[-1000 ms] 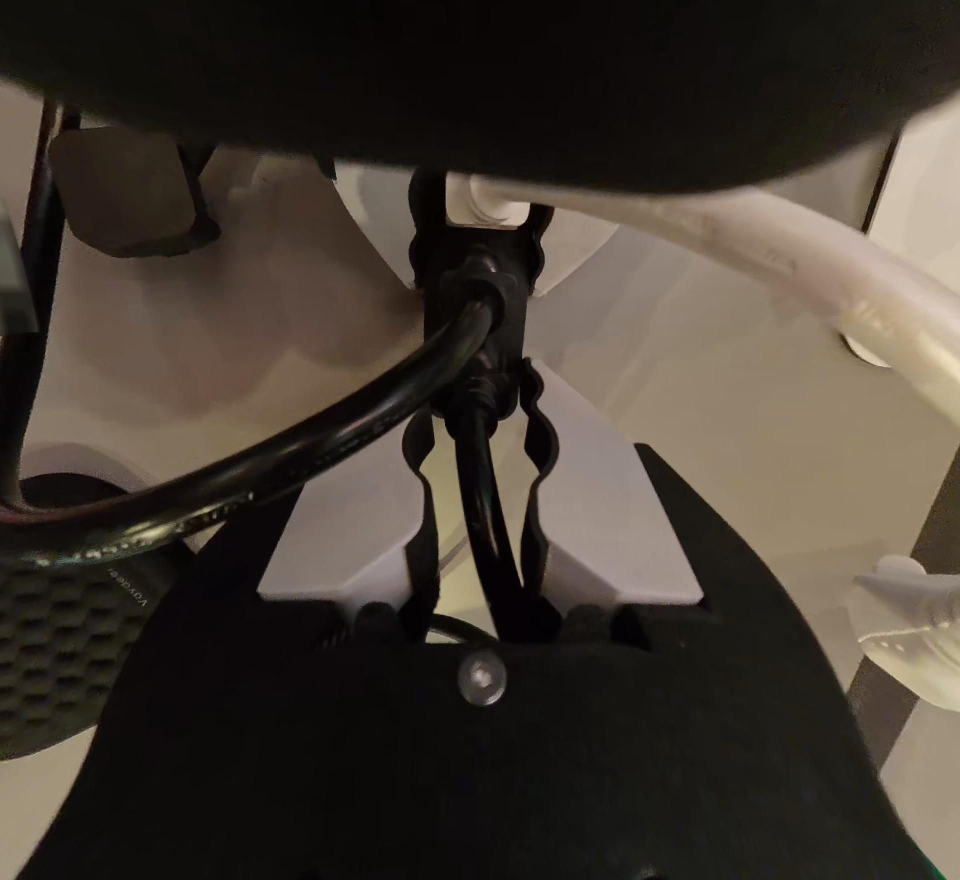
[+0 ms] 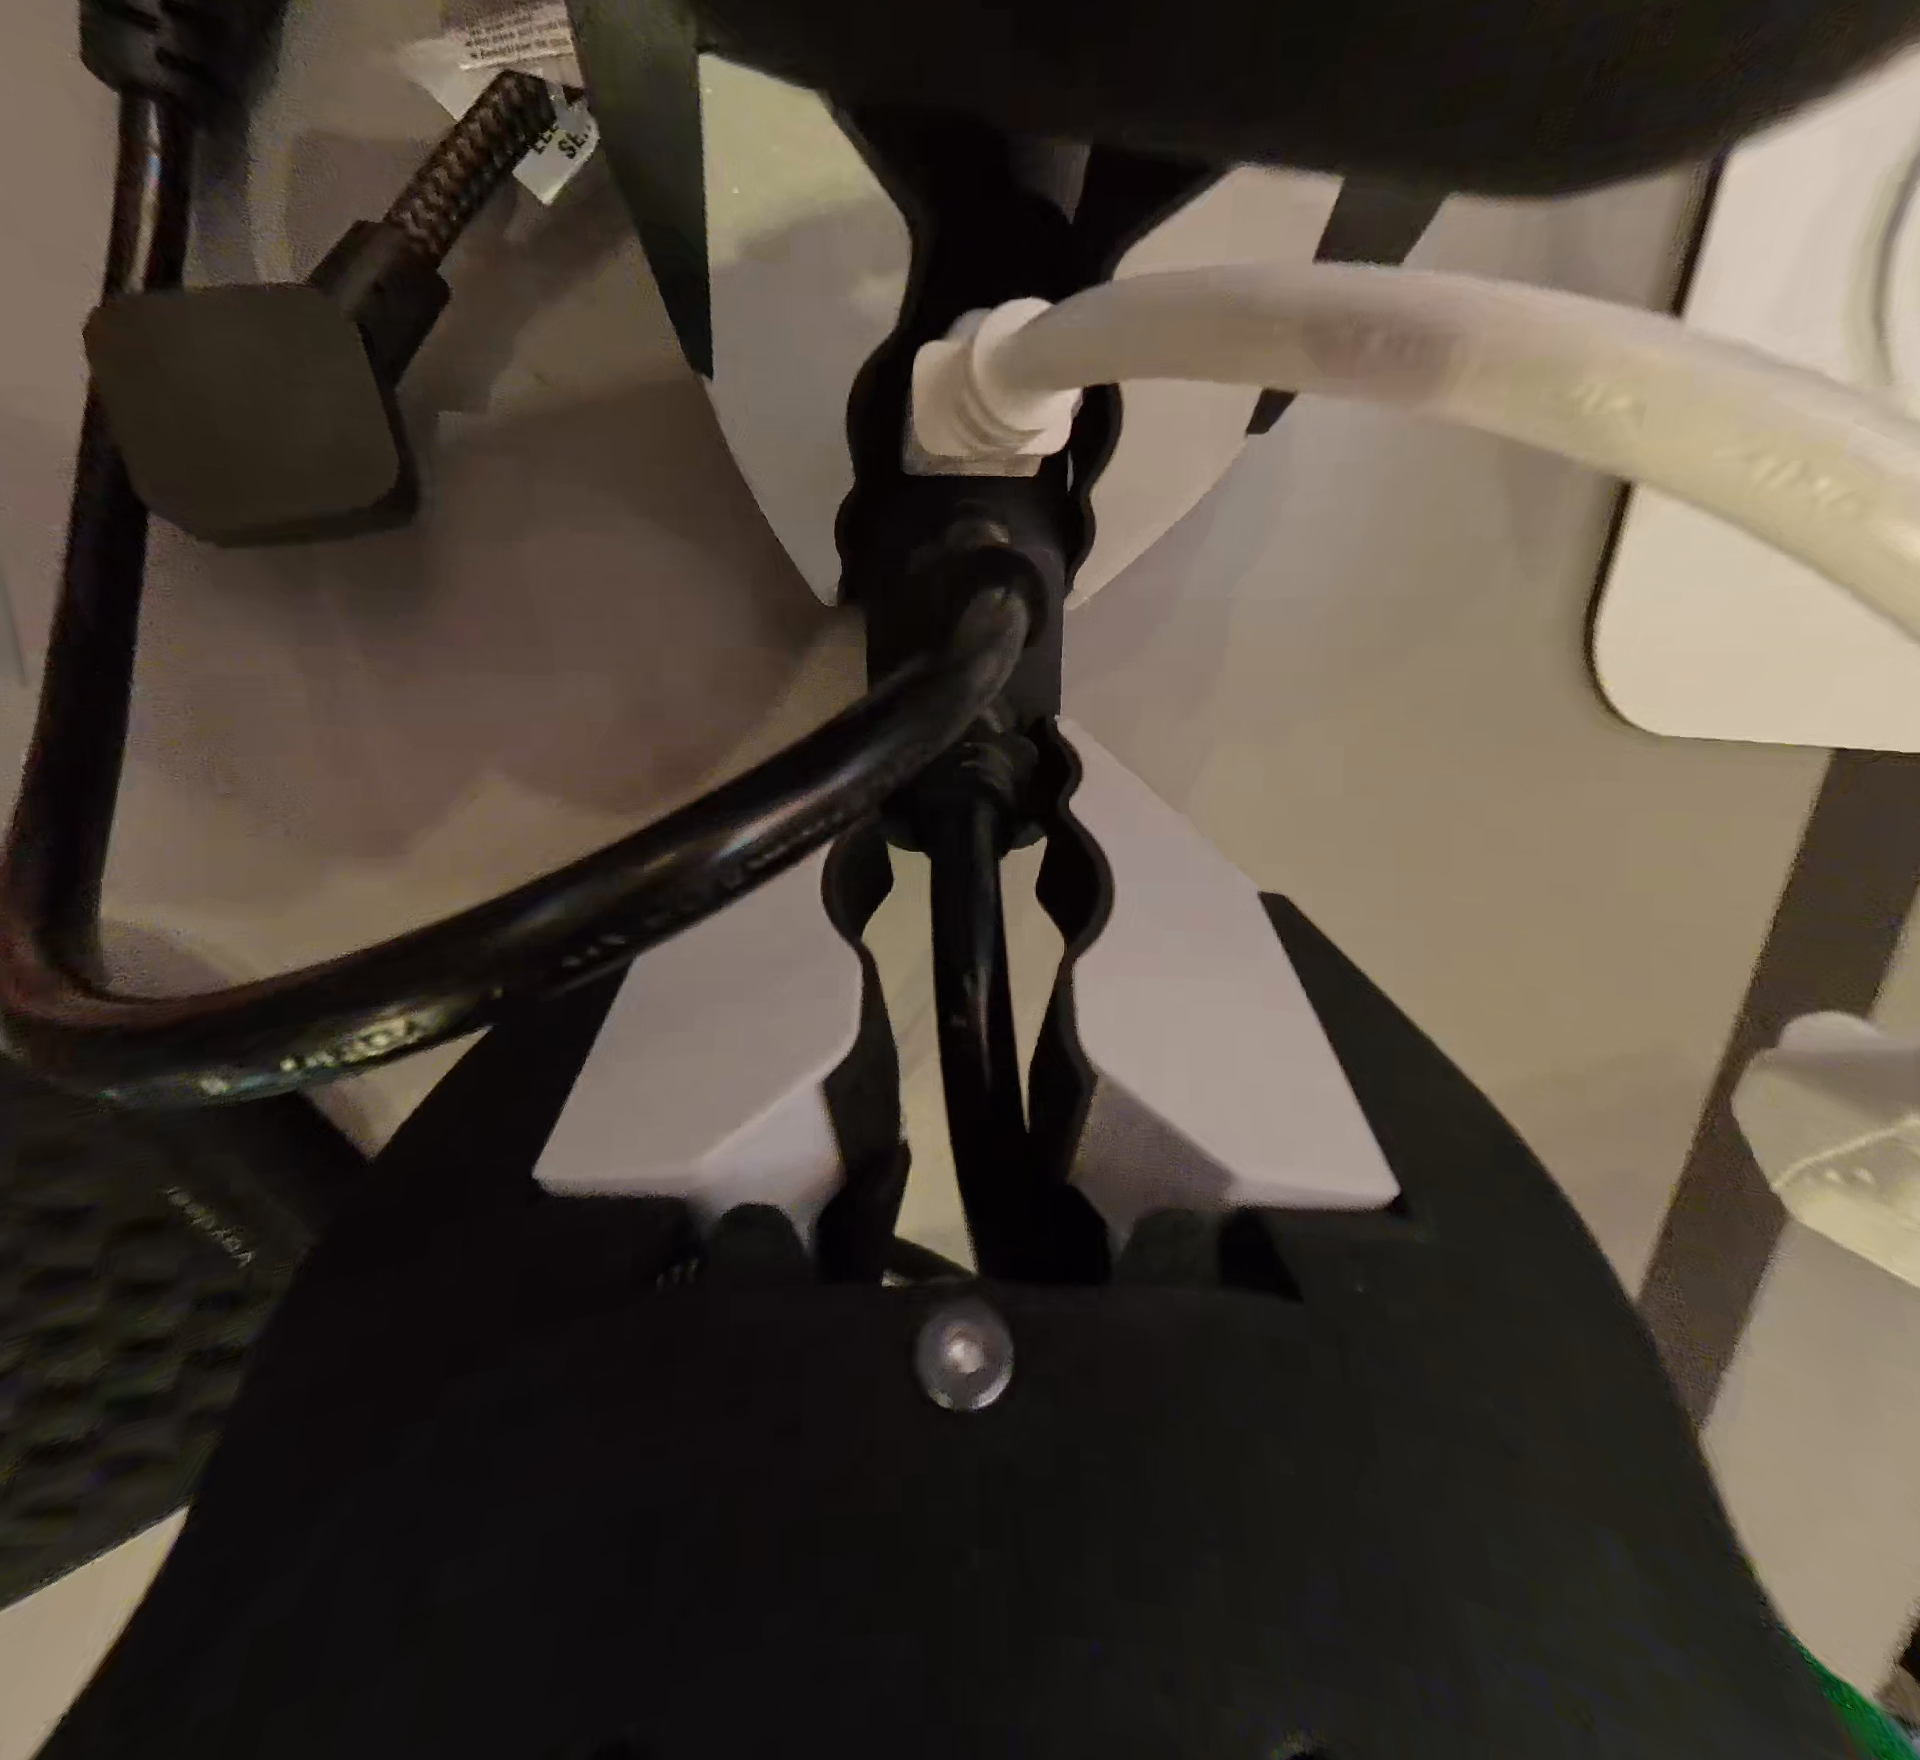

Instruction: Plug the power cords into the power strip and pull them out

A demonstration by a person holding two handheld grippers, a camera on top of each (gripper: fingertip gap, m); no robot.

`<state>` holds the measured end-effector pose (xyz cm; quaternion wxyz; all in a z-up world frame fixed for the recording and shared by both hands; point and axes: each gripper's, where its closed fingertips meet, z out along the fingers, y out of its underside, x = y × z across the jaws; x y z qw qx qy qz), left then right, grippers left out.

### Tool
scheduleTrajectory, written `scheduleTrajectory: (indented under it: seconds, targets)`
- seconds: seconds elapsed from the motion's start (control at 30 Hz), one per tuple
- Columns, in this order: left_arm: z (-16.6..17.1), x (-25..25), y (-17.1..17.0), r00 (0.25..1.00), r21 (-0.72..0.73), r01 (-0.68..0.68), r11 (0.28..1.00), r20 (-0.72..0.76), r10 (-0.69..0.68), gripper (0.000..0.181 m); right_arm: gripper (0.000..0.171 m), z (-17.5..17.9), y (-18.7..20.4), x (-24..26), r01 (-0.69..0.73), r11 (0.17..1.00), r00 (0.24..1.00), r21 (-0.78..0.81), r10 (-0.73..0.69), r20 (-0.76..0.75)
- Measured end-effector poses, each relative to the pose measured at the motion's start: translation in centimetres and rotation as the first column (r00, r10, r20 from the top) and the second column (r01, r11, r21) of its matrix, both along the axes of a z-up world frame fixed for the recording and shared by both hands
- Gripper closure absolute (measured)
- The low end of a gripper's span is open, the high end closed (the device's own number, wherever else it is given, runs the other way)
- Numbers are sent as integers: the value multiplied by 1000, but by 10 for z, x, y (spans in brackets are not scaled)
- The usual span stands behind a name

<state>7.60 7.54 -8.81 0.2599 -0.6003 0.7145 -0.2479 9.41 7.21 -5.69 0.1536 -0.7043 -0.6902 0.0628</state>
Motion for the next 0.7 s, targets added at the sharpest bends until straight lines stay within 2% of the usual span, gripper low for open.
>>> scheduleTrajectory:
  seconds: [0.1,0.23,0.37,0.4,0.47,0.6,0.63,0.7]
  targets:
    - [1,1,0,1000,12,8,1000,3,-8,135,150,1,-2,1,-53,995,998,87,49,39]
    - [0,3,-2,1000,-3,15,1000,7,-15,136,150,0,-2,3,-3,999,1000,-32,4,22]
    - [1,5,-3,1000,-3,26,1000,18,-26,136,150,-3,-3,5,-21,998,999,-64,24,48]
    - [3,6,-1,999,26,26,999,24,-27,133,150,-3,-3,5,-16,997,999,-74,20,46]
    - [6,9,8,999,93,-24,995,25,22,115,150,-4,-3,4,-22,997,999,-75,25,36]
    - [9,14,8,998,72,-52,996,41,49,91,150,-4,-4,2,-45,996,999,-71,46,20]
    - [8,12,9,998,74,-56,996,27,54,89,150,-4,-4,2,-43,996,999,-73,44,19]
    - [8,4,14,998,105,-56,993,-8,57,100,150,-3,-4,2,-42,996,999,-77,44,21]
